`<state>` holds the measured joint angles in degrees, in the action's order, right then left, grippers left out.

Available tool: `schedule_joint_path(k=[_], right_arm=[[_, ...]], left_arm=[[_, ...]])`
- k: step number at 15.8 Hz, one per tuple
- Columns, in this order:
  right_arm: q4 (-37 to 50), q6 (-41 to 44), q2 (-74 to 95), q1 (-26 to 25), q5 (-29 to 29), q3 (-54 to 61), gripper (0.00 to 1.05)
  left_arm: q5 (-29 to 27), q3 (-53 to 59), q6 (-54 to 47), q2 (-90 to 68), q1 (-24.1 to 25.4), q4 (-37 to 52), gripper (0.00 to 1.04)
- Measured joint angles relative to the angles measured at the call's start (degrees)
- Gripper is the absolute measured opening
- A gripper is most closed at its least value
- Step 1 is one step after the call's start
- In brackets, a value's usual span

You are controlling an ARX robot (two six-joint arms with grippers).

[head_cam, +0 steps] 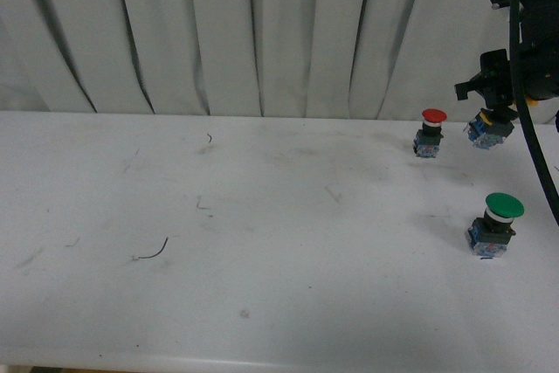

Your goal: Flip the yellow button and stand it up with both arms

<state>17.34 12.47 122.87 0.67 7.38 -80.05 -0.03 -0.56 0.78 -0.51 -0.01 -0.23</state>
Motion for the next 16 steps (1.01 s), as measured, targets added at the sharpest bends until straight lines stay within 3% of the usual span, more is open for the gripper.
schedule_joint_path(k=[2,5,16], right_arm=[[-5.8,3.8,3.9,0.0,-1.7,-6.4,0.26],[-7.2,5.8,7.3,0.5,-3.2,-10.1,0.26],[-2.7,6.2,11.4,3.0,-10.4,-11.0,0.25]], left_arm=[[0.0,0.0,0.0,0.0,0.0,0.0,0.98],[0.0,0.0,0.0,0.0,0.0,0.0,0.98],[0.0,0.0,0.0,0.0,0.0,0.0,0.98]])
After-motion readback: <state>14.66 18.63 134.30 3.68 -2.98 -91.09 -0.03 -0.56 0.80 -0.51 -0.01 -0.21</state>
